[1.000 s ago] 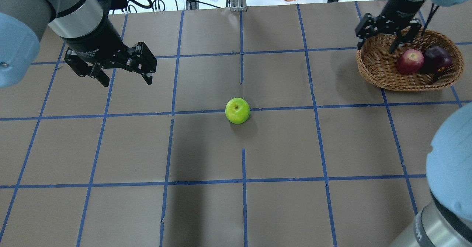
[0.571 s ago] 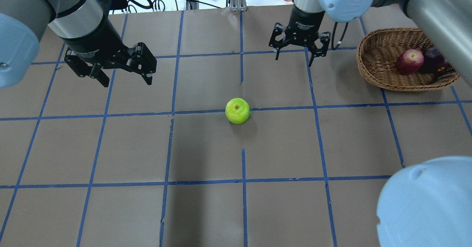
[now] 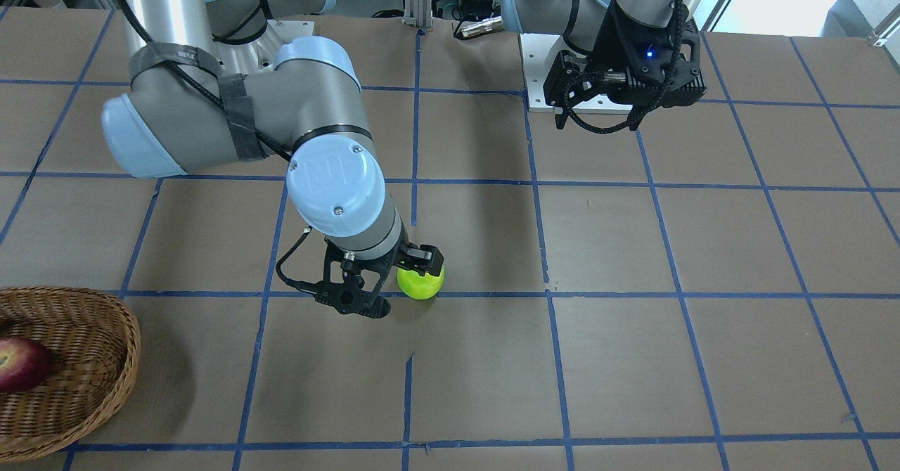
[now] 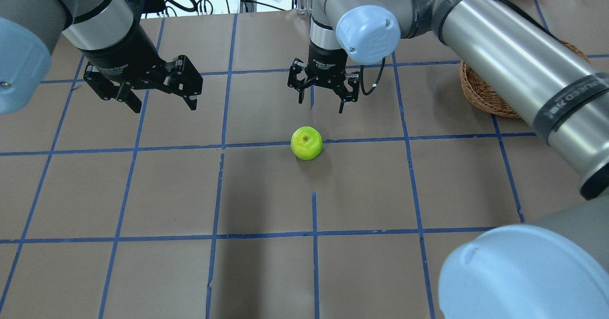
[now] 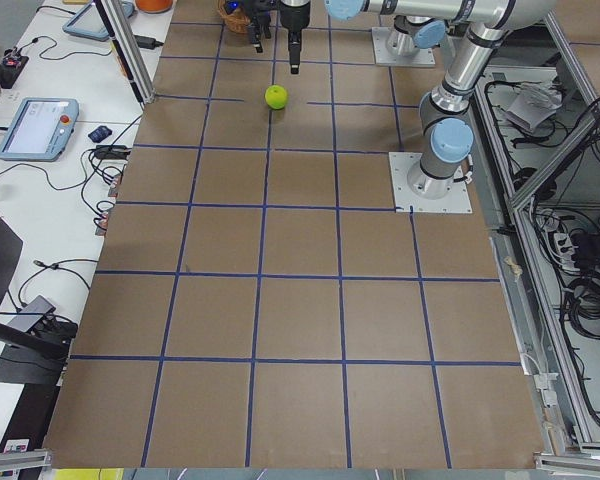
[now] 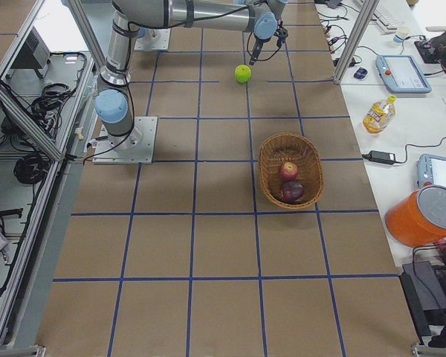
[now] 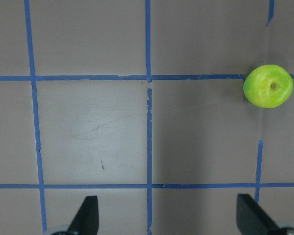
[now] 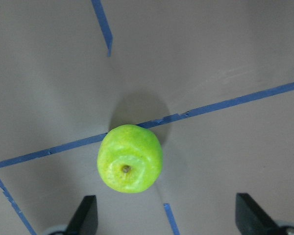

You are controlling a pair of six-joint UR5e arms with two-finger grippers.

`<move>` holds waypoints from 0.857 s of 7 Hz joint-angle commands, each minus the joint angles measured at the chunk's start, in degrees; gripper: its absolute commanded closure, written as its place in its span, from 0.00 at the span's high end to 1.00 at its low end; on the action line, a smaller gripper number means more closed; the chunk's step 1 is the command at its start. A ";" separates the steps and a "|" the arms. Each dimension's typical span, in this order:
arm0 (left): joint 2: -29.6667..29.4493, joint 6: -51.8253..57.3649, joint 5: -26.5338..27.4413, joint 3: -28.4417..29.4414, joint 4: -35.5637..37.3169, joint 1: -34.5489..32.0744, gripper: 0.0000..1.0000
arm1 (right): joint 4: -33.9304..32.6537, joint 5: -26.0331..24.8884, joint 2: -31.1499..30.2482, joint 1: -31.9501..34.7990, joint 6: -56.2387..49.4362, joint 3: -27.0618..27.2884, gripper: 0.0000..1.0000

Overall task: Put all apples into basket
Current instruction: 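Reach to the green apple and grasp it with the right gripper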

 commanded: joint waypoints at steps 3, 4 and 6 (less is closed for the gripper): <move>-0.02 -0.01 -0.09 0.03 0.04 -0.06 1.00 | -3.04 -0.03 4.62 2.57 2.97 0.17 1.00; -0.02 -0.01 -0.09 0.03 0.04 -0.06 1.00 | -3.04 -0.12 4.62 2.57 2.80 1.04 1.00; -0.02 -0.01 0.00 0.03 0.04 -0.06 1.00 | -4.17 -0.21 4.53 2.75 2.62 4.73 1.00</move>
